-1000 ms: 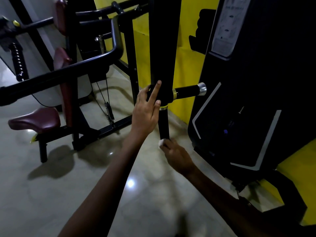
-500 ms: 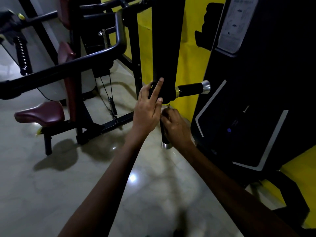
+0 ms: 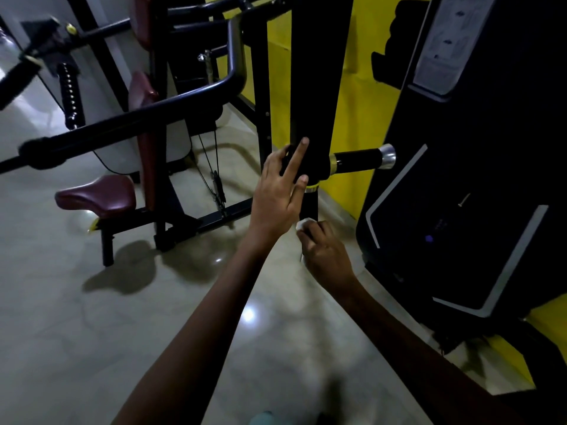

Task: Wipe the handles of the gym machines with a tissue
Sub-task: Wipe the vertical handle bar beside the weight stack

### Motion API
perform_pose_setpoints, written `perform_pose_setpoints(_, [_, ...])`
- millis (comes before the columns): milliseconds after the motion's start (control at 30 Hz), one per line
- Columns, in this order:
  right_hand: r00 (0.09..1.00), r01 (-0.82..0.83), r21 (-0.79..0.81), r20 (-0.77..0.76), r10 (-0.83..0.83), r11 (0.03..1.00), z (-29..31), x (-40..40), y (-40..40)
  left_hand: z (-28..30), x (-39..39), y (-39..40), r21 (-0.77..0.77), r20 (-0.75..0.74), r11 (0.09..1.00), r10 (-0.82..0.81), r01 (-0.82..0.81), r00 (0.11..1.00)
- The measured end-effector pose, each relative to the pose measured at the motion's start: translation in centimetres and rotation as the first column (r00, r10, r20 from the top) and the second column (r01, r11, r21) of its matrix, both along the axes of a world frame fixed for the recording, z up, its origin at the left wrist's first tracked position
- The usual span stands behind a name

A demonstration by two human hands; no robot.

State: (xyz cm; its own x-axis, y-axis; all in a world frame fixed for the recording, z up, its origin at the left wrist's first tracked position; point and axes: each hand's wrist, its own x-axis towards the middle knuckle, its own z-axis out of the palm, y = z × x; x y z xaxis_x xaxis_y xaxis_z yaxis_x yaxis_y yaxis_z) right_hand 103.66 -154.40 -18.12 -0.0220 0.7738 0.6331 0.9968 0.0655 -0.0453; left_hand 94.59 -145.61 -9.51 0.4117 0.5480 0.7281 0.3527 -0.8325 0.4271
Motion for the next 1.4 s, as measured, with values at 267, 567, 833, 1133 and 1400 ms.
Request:
perform_pose_setpoints(267, [0.999, -0.026, -0.004, -0.033, 0.025, 1.000, -1.2, -0.1, -1.2, -0.3, 0.2, 0.1, -0.012, 0.018, 1.000, -0.002, 0.003, 1.000])
perform_pose_setpoints(567, [0.984, -0.047, -0.029, -0.175, 0.041, 0.998, -1.9, 0.0, -1.4, -0.3, -0.4, 0.5, 0.009, -0.020, 0.998, -0.065, 0.065, 0.998])
perform_pose_setpoints(833, [0.959, 0.077, -0.077, -0.268, -0.095, 0.994, -2.0, -1.4, -1.8, -0.7, -1.4, 1.6, 0.024, -0.118, 0.989, -0.145, 0.149, 0.982])
perform_pose_setpoints(1133, [0.748, 0.302, -0.345, -0.493, -0.446, 0.889, -1.3, -4.3, -4.0, -3.1, -2.9, -0.2, 0.116, -0.226, 0.960, -0.226, 0.256, 0.948])
perform_pose_setpoints(1400, [0.299, 0.695, -0.363, -0.640, -0.708, 0.621, -2.4, -6.6, -13.2, -9.6, -3.4, -6.9, -0.134, -0.394, 0.787, -0.600, 0.603, 0.696])
